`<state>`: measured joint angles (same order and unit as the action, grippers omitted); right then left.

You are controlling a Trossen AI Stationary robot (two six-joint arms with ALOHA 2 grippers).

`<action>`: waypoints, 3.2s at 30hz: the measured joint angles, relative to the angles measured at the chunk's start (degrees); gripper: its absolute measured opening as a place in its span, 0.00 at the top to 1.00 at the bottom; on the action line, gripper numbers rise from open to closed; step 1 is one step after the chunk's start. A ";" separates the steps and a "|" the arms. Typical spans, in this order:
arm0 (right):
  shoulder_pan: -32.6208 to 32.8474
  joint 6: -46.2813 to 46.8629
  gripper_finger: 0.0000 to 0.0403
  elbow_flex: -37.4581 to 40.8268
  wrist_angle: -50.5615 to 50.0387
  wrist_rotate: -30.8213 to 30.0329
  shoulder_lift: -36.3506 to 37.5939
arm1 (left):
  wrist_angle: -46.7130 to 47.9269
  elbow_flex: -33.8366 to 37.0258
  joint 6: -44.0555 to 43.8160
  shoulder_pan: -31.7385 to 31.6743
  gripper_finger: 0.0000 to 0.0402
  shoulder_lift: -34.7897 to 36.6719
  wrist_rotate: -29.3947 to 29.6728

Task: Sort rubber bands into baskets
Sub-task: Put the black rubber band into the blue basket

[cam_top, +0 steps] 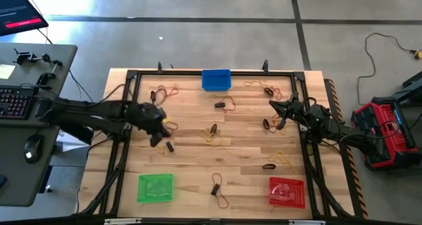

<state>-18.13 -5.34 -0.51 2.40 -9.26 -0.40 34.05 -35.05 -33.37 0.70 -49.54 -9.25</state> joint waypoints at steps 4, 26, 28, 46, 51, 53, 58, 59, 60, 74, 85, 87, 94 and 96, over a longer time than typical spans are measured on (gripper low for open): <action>0.02 0.00 1.00 -0.01 0.01 0.00 0.00 | 0.69 0.00 -4.41 1.90 0.87 -4.74 0.40; 0.02 -0.02 1.00 -0.01 0.01 0.00 0.00 | -1.03 4.11 -4.98 4.58 0.73 -21.54 1.96; 0.01 0.00 1.00 -0.01 0.01 0.00 0.00 | -1.17 4.42 -4.89 4.58 0.73 -21.59 1.96; 0.00 0.00 1.00 -0.02 0.02 0.00 0.00 | -7.62 4.31 -0.41 4.54 0.73 -27.07 2.25; 0.02 -0.01 1.00 -0.01 0.00 0.00 0.00 | -8.83 4.24 -0.43 4.54 0.74 -28.28 2.27; 0.02 0.00 1.00 0.00 0.00 0.00 0.00 | -9.02 4.24 -0.41 4.54 0.76 -28.23 2.33; 0.02 -0.01 1.00 -0.01 0.00 0.01 0.00 | -9.29 4.35 1.16 4.52 0.89 -27.45 2.83; 0.01 -0.01 1.00 0.00 0.00 0.00 0.00 | -9.50 4.37 1.52 4.52 0.93 -27.30 2.90; 0.02 -0.02 1.00 0.00 0.01 0.01 0.00 | -9.59 4.26 1.81 4.52 0.96 -27.15 2.81; 0.01 -0.01 1.00 -0.01 0.00 0.02 0.00 | 3.35 -2.22 3.25 4.19 0.75 -25.19 3.57; 0.00 0.00 1.00 -0.02 0.02 0.02 0.00 | -1.48 0.78 3.20 0.98 0.65 -25.59 0.50; 0.00 -0.02 1.00 0.00 0.02 0.00 0.00 | -1.90 1.28 4.17 0.30 0.66 -25.59 0.67; 0.00 -0.01 1.00 -0.02 0.01 0.01 0.00 | -6.72 4.63 4.64 -2.06 0.67 -25.62 -2.40; 0.02 -0.01 1.00 0.00 0.02 0.01 0.00 | -7.04 4.94 4.73 -2.26 0.68 -25.83 -2.52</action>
<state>-18.11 -5.36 -0.51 2.42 -9.24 -0.40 27.00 -30.11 -28.64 -1.56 -75.37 -11.77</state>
